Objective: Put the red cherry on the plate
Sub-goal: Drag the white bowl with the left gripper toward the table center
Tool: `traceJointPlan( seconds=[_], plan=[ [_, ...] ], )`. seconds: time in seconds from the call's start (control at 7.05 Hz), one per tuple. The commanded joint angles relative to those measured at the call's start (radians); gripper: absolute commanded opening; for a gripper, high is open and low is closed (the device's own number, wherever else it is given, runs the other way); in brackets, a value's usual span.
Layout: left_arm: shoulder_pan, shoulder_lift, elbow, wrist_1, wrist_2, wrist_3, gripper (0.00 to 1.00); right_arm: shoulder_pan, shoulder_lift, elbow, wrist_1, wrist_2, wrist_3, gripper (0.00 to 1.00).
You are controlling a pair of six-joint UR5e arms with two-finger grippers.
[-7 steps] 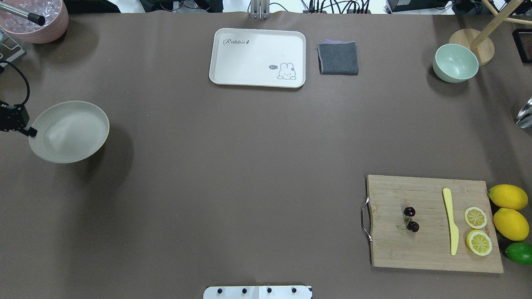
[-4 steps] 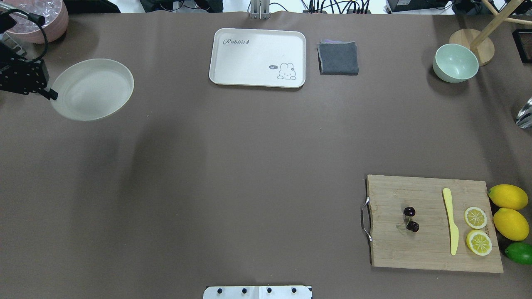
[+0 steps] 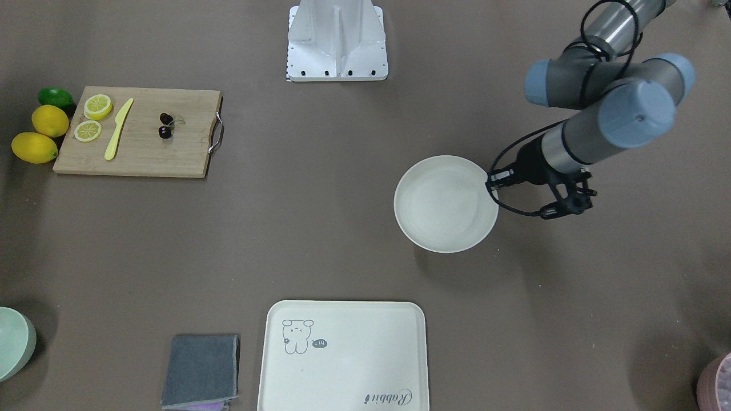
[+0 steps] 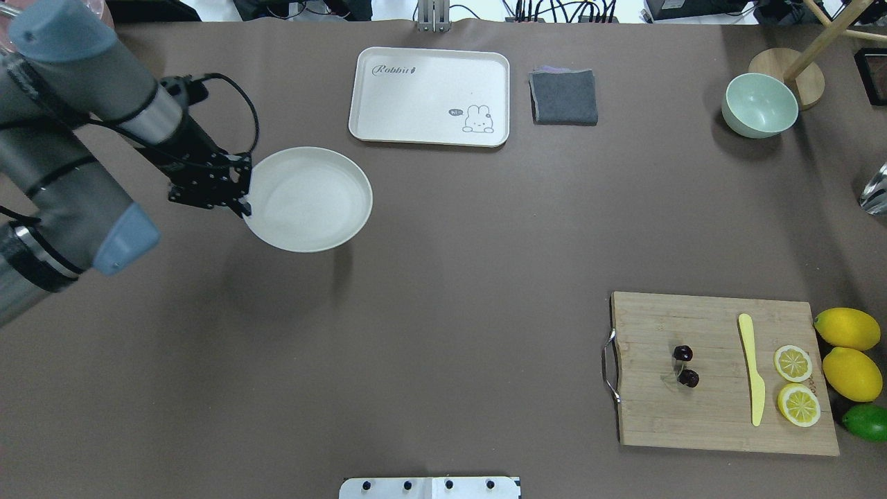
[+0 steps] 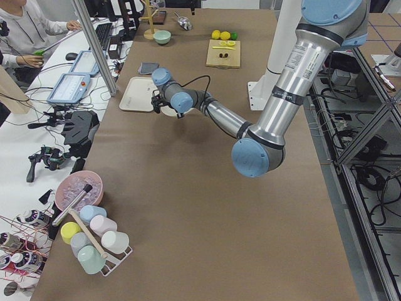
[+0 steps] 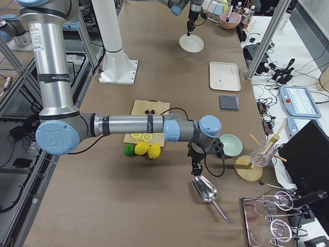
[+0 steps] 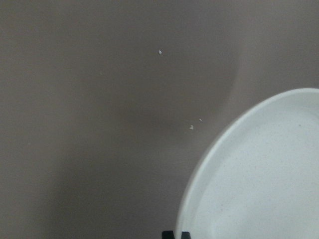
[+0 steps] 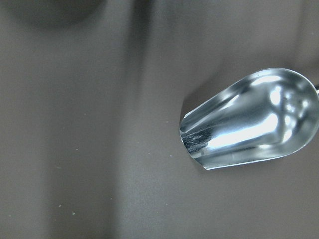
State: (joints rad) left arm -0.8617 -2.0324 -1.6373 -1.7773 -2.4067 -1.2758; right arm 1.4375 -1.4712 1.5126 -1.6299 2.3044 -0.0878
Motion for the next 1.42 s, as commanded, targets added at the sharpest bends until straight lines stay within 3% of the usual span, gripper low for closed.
traceJointPlan(
  seconds=[0.0, 0.57, 0.71, 0.85, 1.28],
  plan=[
    [0.186, -0.063, 0.004, -0.091, 0.176, -0.239, 0.0, -0.009, -0.003, 0.0, -0.011, 0.039, 0.0, 1.0],
    [0.314, -0.202, 0.1, -0.097, 0.343, -0.387, 0.0, -0.022, 0.005, -0.028, -0.007, 0.05, -0.001, 1.0],
    [0.34, -0.203, 0.103, -0.109, 0.385, -0.396, 0.09, -0.025, 0.005, -0.035, -0.005, 0.05, -0.001, 1.0],
    [0.351, -0.195, 0.102, -0.131, 0.423, -0.39, 0.97, -0.032, 0.006, -0.044, -0.004, 0.05, -0.001, 1.0],
    [0.308, -0.157, 0.068, -0.123, 0.416, -0.382, 0.98, -0.043, 0.008, -0.043, -0.005, 0.05, 0.0, 1.0]
  ],
)
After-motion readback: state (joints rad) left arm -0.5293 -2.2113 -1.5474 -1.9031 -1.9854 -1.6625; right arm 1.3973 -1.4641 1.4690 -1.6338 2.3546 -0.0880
